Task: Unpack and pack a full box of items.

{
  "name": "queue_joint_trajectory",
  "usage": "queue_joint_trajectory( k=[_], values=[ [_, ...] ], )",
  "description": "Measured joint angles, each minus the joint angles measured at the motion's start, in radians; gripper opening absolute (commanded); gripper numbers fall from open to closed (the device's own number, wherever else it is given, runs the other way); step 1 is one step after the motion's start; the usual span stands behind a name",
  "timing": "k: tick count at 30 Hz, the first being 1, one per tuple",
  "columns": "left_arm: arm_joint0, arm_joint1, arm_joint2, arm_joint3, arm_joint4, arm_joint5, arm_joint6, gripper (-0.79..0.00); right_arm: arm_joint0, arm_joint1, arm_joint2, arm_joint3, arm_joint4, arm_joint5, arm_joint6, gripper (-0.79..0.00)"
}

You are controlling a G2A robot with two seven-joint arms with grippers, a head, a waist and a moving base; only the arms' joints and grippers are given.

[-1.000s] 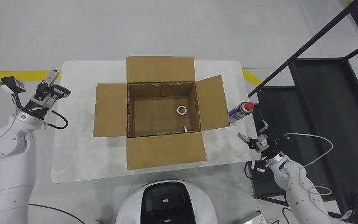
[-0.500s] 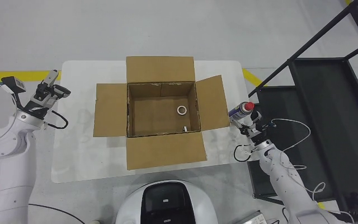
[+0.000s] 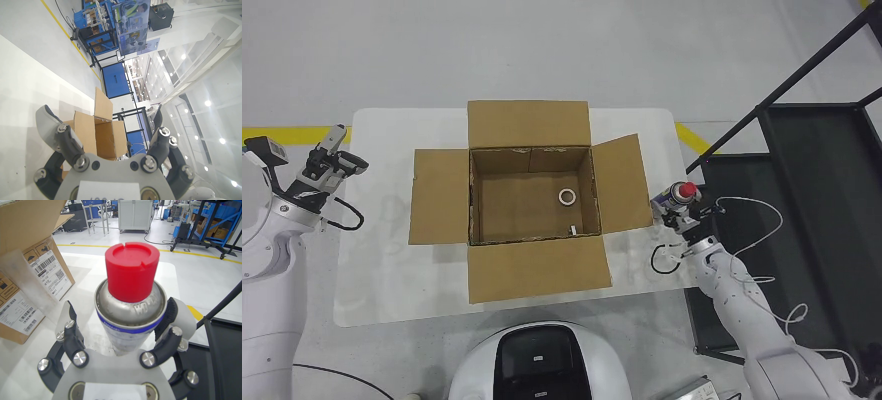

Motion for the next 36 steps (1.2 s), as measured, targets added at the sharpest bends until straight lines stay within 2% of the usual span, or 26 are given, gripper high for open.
queue_joint_trajectory(
  k=[2, 3, 4, 5, 6, 15, 22, 30, 36],
  values=[
    [0.000, 0.000, 0.000, 0.000, 0.000, 0.000, 0.000, 0.000, 0.007, -0.002, -0.003, 0.011, 0.006, 0.000, -0.003, 0.000],
    [0.000, 0.000, 0.000, 0.000, 0.000, 0.000, 0.000, 0.000, 0.011, -0.004, -0.005, 0.017, 0.008, 0.000, -0.003, -0.068],
    [0.000, 0.000, 0.000, 0.000, 0.000, 0.000, 0.000, 0.000, 0.014, -0.005, -0.007, 0.021, 0.009, 0.000, -0.003, -0.345],
    [0.000, 0.000, 0.000, 0.000, 0.000, 0.000, 0.000, 0.000, 0.016, -0.006, -0.010, 0.025, 0.010, -0.001, -0.003, -0.508],
    [0.000, 0.000, 0.000, 0.000, 0.000, 0.000, 0.000, 0.000, 0.019, -0.007, -0.012, 0.031, 0.010, -0.001, -0.004, -0.785],
    [0.000, 0.000, 0.000, 0.000, 0.000, 0.000, 0.000, 0.000, 0.032, -0.015, -0.026, 0.062, 0.021, -0.003, -0.025, -0.785],
    [0.000, 0.000, 0.000, 0.000, 0.000, 0.000, 0.000, 0.000, 0.035, -0.015, -0.008, 0.053, 0.058, 0.032, -0.052, -0.785],
    [0.000, 0.000, 0.000, 0.000, 0.000, 0.000, 0.000, 0.000, -0.012, 0.024, 0.074, -0.043, 0.038, 0.110, -0.112, -0.785],
    [0.000, 0.000, 0.000, 0.000, 0.000, 0.000, 0.000, 0.000, -0.065, 0.055, 0.149, -0.142, 0.028, 0.133, -0.078, -0.785]
  ],
)
